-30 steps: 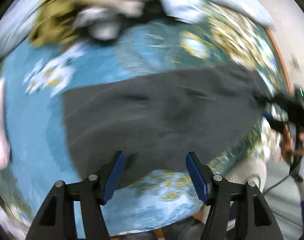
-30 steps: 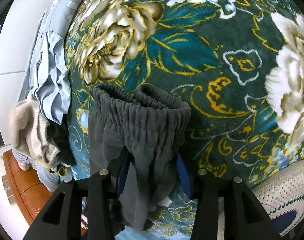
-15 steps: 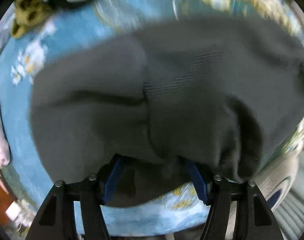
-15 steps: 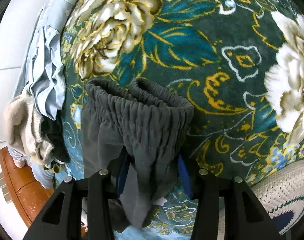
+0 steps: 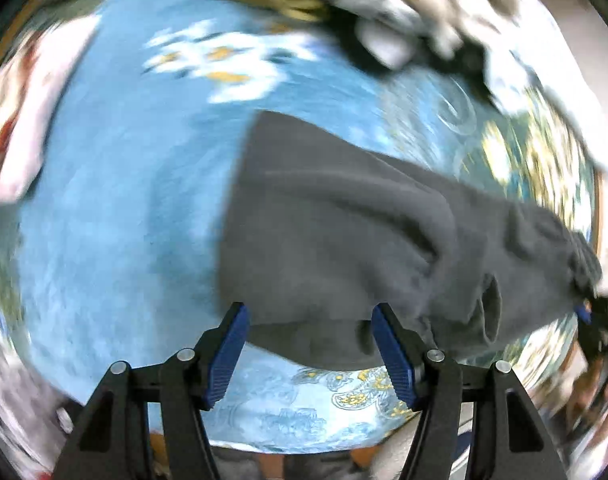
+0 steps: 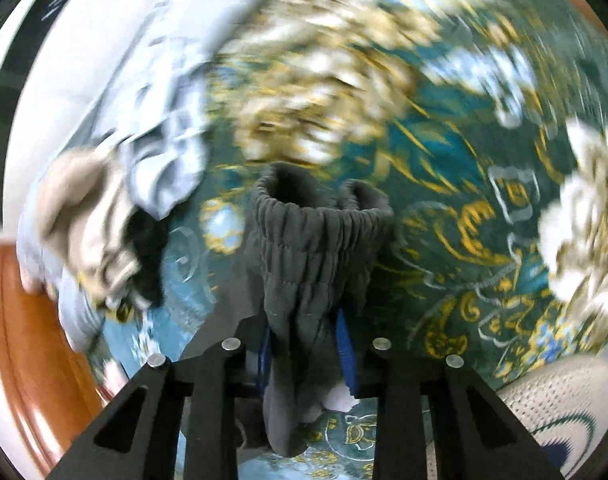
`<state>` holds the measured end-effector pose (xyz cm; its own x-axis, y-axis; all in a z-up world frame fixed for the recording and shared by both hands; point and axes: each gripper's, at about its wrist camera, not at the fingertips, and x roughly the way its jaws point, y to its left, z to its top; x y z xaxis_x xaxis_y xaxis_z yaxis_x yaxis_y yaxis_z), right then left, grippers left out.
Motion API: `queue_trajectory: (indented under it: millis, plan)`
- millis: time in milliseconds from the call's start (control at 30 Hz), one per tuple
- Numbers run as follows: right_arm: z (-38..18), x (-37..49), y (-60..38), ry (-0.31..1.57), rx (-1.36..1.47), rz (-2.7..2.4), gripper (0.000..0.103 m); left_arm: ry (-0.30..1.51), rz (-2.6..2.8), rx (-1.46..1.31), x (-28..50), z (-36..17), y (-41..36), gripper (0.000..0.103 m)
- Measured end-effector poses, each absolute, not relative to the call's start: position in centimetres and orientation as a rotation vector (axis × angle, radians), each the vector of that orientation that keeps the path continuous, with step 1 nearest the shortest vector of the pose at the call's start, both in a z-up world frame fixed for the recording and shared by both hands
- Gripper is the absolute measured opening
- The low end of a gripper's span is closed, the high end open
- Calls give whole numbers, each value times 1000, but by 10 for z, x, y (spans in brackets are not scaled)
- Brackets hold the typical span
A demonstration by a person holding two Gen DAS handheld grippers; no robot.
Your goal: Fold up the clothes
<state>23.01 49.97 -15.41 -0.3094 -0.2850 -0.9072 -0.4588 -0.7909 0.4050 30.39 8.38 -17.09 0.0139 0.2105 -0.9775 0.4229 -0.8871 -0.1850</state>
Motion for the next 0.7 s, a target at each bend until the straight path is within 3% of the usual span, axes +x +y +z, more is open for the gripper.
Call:
queue_trajectory:
  millis: [167,300,500,700]
  plan:
    - [-84,232,397,475,-1771,2652,28,819,-1930,2007,332,-166,36,68]
    - [-68,248,290,39,-1775,2853,28,886,-1911,1993,343,-171,16,68]
    - [-134,280,142,-634,-1883,2768,28,953,-1918,2018,350,-178,-26,68]
    - [-188,300,92,-1042,-1892,2542,32,996,-1945,2047,355,-180,-65,68]
